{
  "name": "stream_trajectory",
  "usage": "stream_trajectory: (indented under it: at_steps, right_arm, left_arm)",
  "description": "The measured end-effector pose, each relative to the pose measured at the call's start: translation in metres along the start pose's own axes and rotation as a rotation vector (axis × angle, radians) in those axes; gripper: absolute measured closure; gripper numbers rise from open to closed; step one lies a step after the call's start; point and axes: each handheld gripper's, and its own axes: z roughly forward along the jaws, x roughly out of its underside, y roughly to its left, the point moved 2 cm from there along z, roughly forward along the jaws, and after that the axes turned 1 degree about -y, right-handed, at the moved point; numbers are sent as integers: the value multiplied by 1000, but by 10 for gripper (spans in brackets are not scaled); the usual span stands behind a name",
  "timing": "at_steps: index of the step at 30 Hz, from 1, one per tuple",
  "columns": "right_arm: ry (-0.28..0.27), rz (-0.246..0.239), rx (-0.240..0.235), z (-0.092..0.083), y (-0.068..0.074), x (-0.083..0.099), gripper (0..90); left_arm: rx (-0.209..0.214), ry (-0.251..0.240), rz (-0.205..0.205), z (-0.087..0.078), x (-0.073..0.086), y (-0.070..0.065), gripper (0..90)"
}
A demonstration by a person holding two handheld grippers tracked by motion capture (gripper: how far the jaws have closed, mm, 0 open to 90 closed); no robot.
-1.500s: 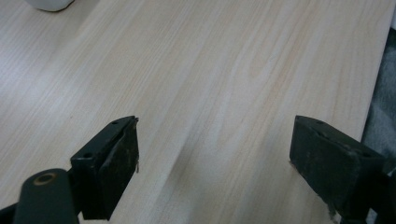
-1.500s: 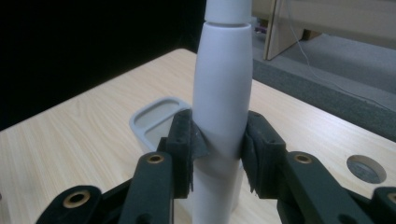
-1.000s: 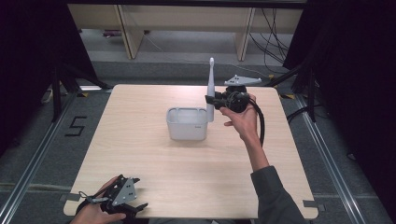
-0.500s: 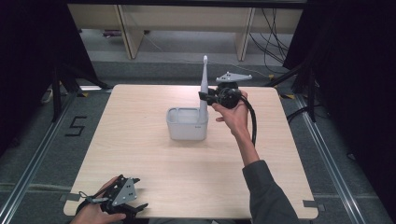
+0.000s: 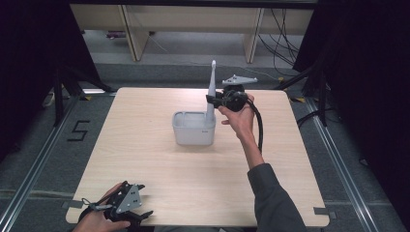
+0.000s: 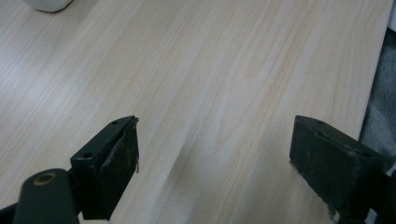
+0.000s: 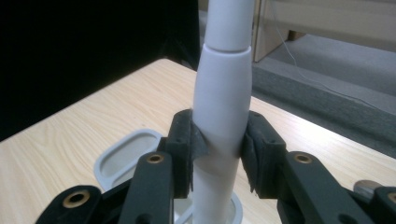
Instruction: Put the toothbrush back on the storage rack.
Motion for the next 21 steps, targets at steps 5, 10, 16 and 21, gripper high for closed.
stream_trajectory:
  at_steps: [5,10,16,21]
  right_arm:
    - [8,4,2,4,-2,4,667]
    - [33,-21,18,7,-1,8,668]
    - [58,-30,32,13,2,11,668]
    - [58,-52,45,17,3,14,669]
  left_arm:
    - [11,-2,0,1,0,0,154]
    - [11,-2,1,1,0,0,154]
    - [-6,-3,1,0,0,0,154]
    - [-14,-17,-2,1,0,-1,154]
